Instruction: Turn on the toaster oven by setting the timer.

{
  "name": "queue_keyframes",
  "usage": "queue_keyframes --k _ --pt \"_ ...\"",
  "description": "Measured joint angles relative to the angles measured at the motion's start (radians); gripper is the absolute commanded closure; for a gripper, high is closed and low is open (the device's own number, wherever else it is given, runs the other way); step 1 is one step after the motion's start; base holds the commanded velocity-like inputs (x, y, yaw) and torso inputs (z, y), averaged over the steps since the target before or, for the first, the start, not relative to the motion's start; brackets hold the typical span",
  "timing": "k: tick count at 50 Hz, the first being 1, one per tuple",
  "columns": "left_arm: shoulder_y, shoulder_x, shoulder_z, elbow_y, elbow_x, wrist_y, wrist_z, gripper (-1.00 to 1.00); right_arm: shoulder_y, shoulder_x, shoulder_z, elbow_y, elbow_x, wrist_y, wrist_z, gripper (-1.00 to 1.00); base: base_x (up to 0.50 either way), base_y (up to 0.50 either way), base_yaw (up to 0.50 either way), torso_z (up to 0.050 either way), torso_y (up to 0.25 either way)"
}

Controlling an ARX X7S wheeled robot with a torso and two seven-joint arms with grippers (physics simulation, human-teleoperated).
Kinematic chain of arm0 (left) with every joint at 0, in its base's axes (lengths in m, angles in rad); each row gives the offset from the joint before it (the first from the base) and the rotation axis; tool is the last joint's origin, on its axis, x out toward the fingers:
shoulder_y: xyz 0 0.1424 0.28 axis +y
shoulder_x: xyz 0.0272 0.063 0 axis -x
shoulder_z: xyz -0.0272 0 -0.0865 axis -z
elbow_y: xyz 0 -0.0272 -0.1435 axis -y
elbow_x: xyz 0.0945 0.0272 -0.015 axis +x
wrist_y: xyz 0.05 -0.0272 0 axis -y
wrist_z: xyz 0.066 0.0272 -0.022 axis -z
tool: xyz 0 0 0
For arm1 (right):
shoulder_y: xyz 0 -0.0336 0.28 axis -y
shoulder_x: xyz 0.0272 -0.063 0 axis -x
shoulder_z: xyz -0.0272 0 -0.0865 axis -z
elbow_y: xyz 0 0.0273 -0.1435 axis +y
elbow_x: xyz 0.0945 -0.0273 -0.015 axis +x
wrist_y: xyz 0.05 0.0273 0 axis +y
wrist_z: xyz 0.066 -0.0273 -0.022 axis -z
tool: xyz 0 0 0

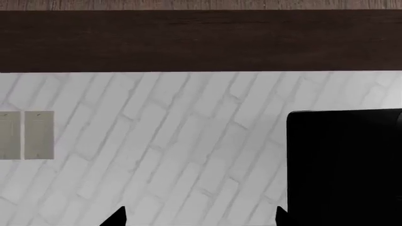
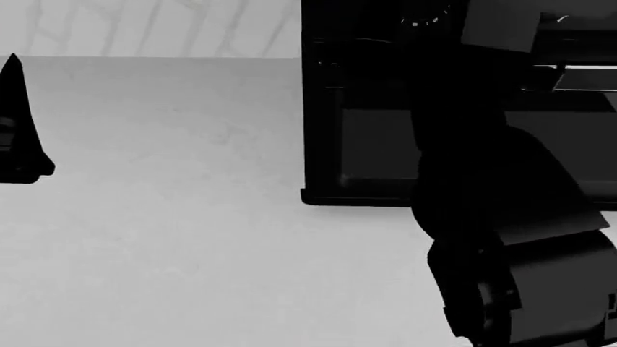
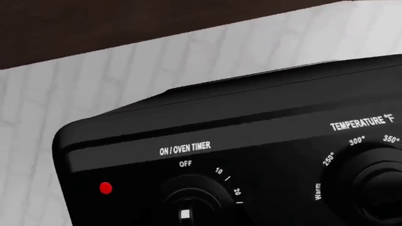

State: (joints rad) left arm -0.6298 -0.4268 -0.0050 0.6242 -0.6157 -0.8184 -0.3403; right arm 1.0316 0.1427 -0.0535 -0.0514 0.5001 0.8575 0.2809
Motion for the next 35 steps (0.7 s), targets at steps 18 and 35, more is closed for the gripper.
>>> queue_keyframes --k 18,35 --pt "0.004 -0.006 -0.002 0.003 -0.005 0.005 -0.005 -1.0 -0.01 -0.097 0.179 0.003 0.117 -0.008 0.061 1.0 -0.01 0.0 -0.01 0.0 0.005" --pt "0.008 -0.011 -0.005 0.007 -0.011 0.008 -0.01 -1.0 -0.011 -0.121 0.231 0.018 0.198 -0.035 0.103 1.0 -0.01 0.0 -0.01 0.0 0.005"
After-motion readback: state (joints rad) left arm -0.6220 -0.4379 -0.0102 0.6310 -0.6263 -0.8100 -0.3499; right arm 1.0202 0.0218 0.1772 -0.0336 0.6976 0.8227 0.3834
